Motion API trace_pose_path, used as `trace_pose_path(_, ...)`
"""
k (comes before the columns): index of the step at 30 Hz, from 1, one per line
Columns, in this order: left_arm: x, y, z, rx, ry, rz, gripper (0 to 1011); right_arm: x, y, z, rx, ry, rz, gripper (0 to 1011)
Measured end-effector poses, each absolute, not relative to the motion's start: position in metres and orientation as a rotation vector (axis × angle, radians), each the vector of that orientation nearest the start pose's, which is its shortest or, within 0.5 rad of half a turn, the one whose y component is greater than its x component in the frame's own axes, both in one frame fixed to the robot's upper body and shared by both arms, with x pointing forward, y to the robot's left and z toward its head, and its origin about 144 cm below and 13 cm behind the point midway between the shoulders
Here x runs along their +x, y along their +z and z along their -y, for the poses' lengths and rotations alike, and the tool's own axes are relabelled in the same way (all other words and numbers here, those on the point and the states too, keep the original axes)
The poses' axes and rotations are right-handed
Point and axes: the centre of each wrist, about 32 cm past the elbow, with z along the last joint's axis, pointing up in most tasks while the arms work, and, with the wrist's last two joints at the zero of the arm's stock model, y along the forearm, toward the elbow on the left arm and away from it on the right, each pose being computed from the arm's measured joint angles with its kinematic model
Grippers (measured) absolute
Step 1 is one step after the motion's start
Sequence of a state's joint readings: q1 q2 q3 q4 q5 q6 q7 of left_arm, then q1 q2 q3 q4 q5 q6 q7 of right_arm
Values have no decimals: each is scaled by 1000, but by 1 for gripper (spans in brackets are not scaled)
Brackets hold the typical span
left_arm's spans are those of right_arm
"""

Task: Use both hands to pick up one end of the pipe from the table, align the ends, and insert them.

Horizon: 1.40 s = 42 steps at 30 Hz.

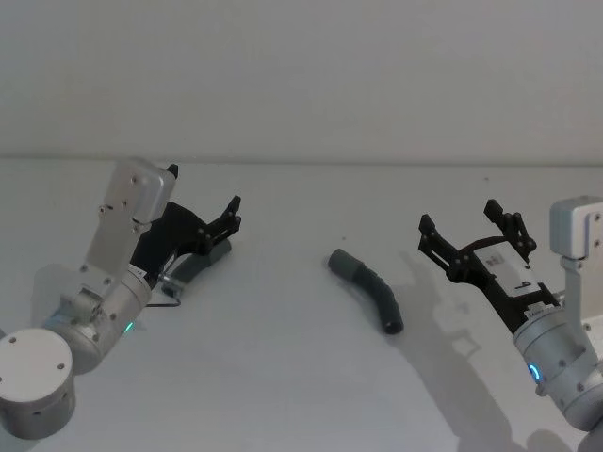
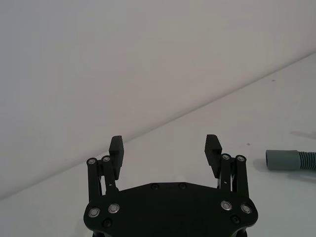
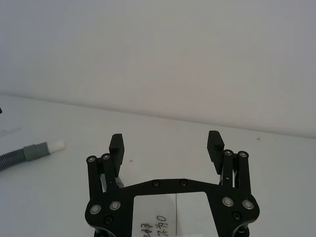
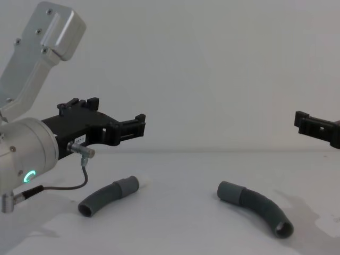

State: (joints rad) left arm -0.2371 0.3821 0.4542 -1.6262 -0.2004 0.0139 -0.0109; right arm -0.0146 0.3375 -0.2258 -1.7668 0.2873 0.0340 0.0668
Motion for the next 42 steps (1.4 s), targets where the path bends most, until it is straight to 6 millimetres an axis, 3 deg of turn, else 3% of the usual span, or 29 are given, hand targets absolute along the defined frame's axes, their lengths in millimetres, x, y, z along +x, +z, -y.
trace_pose_path(30, 492, 1205, -198, 61, 1123, 268, 1001, 443, 1189, 237, 26, -1229, 75, 1000)
trace_pose_path(42, 498, 1214, -202, 106, 1075, 230, 1001, 443, 1189, 237, 26, -1229, 75, 1000)
